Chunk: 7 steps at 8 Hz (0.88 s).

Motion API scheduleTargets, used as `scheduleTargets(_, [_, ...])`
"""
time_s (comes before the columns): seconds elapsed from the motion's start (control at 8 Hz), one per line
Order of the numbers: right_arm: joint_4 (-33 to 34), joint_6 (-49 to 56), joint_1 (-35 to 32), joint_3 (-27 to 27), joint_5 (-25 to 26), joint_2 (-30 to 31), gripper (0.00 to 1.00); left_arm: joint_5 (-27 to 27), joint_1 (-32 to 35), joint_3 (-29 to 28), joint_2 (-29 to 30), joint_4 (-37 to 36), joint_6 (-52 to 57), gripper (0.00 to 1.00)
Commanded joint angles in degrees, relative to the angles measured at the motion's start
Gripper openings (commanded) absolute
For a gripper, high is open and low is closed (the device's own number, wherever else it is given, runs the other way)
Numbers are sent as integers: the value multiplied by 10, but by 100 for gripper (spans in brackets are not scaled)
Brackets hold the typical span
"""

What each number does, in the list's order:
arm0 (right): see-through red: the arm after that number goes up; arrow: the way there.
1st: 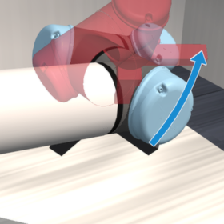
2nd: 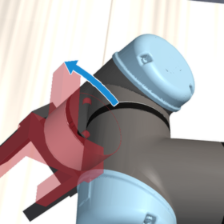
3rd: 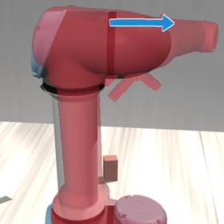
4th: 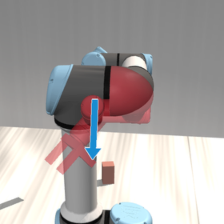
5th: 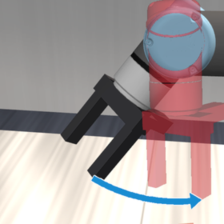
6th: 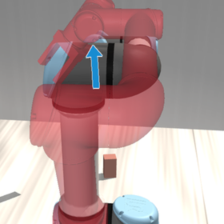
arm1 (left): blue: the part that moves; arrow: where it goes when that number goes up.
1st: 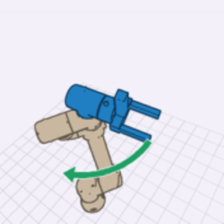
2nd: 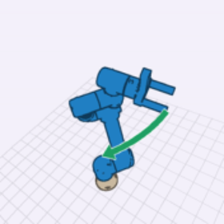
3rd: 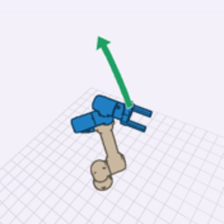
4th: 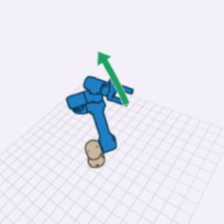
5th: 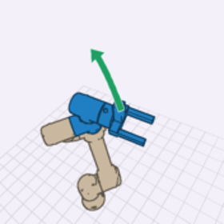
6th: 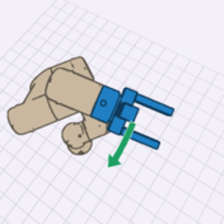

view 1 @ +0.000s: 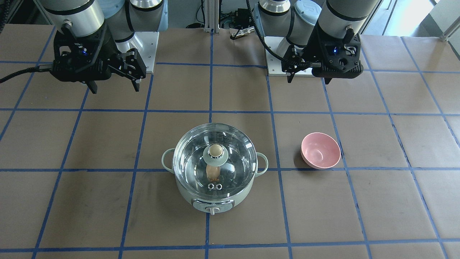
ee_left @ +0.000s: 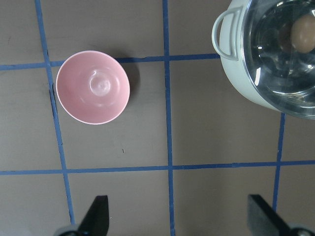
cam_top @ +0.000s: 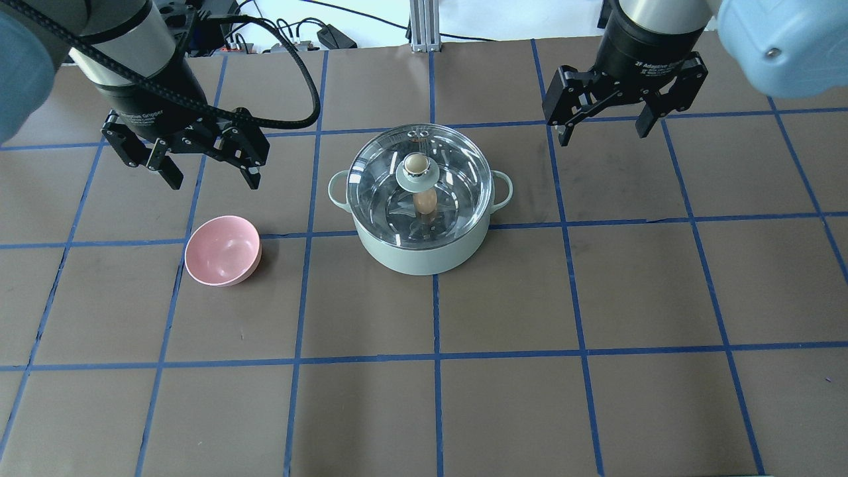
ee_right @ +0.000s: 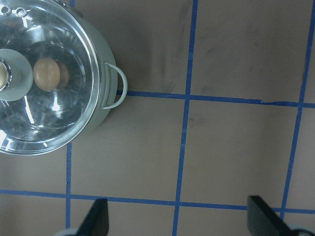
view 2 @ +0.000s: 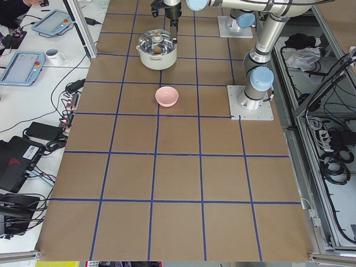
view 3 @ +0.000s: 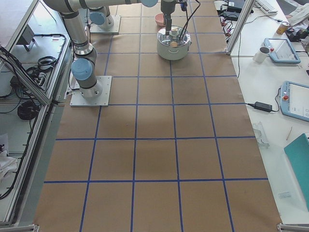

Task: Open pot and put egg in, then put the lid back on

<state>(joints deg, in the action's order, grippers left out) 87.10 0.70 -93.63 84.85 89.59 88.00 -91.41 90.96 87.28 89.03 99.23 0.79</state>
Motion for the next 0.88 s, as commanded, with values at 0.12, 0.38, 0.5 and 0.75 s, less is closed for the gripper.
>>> scheduleTargets(0.12, [17,9,10,0,1,14,100,0,0,0,0,0,0,100])
scheduleTargets(0.38, [20,9,9,2,2,16,100,0,0,1,0,0,0,100])
scheduleTargets(0.5, [25,7,10,9,2,14,100,0,0,1,0,0,0,100])
scheduleTargets(0.75, [30,7,11,14,1,13,100,0,0,1,0,0,0,100])
